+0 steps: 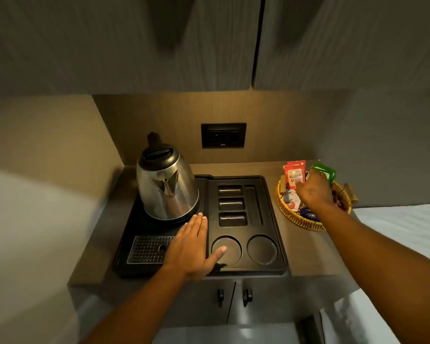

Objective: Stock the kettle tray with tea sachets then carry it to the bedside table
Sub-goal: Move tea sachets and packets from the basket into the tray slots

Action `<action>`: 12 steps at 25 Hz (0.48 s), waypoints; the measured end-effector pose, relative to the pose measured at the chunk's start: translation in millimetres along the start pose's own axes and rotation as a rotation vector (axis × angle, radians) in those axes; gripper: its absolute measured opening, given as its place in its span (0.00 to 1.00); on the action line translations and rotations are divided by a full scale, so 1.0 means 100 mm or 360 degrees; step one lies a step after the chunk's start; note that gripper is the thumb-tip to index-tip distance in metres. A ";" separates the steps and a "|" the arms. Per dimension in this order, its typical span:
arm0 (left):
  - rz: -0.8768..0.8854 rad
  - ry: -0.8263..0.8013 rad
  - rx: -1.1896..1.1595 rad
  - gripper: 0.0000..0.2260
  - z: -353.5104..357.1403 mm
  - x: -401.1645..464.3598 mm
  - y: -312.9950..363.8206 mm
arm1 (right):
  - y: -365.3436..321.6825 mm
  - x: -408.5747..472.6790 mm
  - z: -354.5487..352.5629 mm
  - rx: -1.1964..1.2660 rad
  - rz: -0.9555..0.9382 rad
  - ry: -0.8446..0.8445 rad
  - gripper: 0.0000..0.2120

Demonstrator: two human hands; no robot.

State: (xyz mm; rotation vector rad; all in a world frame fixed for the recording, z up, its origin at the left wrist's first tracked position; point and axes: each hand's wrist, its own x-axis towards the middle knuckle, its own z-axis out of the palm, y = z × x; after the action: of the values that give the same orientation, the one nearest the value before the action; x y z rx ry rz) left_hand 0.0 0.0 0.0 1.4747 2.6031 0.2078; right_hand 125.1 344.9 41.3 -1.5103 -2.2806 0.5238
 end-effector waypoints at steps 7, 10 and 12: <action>0.0005 0.0052 0.0023 0.44 0.05 0.01 -0.01 | -0.05 0.33 0.21 -0.0001 0.0277 -0.0282 0.13; -0.0016 0.0035 0.0016 0.45 0.03 0.00 0.00 | -0.04 0.42 0.27 0.0019 0.0328 -0.0290 0.13; -0.0025 0.0020 0.0014 0.45 0.02 0.00 0.00 | -0.04 0.45 0.29 0.0076 0.0333 -0.0291 0.13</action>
State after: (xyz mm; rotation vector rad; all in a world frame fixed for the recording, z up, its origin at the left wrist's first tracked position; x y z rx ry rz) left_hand 0.6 0.3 -1.6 1.4599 2.6281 0.2044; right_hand 91.2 382.4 22.1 -1.7523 -2.2344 0.7988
